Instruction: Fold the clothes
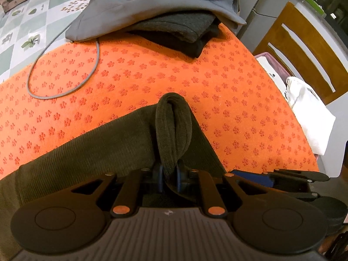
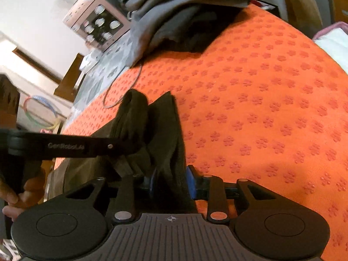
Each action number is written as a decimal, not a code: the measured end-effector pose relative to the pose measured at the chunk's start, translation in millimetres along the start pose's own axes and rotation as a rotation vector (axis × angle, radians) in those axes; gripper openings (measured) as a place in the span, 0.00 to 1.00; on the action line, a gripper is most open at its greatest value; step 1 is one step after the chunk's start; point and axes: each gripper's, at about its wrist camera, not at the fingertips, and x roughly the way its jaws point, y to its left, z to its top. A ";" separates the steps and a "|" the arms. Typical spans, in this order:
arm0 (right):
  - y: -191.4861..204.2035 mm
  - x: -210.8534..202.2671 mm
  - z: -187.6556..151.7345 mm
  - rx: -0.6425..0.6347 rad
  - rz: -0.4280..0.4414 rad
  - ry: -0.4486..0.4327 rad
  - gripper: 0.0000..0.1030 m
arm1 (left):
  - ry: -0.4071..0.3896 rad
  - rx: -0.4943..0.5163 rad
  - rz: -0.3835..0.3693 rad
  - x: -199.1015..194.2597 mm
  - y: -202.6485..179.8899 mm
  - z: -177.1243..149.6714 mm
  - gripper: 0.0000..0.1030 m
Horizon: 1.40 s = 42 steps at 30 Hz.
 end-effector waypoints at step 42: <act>107.4 -29.2 4.4 -0.291 0.179 -0.067 0.09 | -0.067 -0.120 0.015 -70.4 25.3 -8.8 0.17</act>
